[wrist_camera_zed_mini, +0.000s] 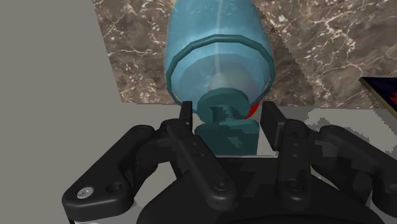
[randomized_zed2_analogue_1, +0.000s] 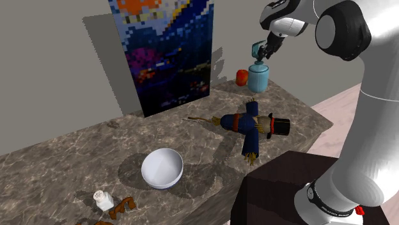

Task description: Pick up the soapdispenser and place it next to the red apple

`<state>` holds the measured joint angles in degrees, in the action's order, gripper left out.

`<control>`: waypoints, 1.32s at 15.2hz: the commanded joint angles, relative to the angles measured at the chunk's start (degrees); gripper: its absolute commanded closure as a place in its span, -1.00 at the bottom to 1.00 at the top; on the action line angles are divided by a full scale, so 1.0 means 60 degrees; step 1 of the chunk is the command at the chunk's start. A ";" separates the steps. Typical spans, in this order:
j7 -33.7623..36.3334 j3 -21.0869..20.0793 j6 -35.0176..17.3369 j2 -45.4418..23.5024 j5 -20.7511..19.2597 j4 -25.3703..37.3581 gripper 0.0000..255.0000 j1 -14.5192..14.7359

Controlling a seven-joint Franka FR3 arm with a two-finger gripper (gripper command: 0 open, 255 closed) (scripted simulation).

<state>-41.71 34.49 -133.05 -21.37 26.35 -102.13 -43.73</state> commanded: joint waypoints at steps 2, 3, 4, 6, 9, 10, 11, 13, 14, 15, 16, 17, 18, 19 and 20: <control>-0.0001 0.0001 -0.0004 0.0005 0.0002 0.0005 1.00 -0.0001; -0.0001 0.0001 -0.0004 0.0005 0.0001 0.0004 -1.00 0.0000; -0.0001 0.0001 -0.0004 0.0006 0.0001 0.0004 -1.00 -0.0001; -0.0001 0.0001 -0.0005 0.0006 0.0001 0.0003 -1.00 0.0000; 0.0111 0.0103 0.0177 0.0242 -0.0191 -0.0007 -1.00 0.0077; 0.0223 0.0200 0.0365 0.0474 -0.0382 -0.0005 -1.00 0.0153; 0.0336 0.0290 0.0558 0.0701 -0.0573 0.0011 -1.00 0.0223; 0.0426 0.0352 0.0715 0.0876 -0.0724 0.0034 -1.00 0.0272; 0.0426 0.0352 0.0715 0.0876 -0.0724 0.0034 -1.00 0.0272; 0.0426 0.0352 0.0715 0.0876 -0.0724 0.0033 -1.00 0.0272; 0.0426 0.0352 0.0715 0.0876 -0.0724 0.0033 -1.00 0.0271; 0.0426 0.0352 0.0715 0.0876 -0.0724 0.0034 -1.00 0.0271; 0.0426 0.0352 0.0715 0.0876 -0.0724 0.0034 -1.00 0.0271; 0.0426 0.0352 0.0715 0.0876 -0.0724 0.0034 -1.00 0.0271; 0.0426 0.0352 0.0715 0.0876 -0.0724 0.0034 -1.00 0.0271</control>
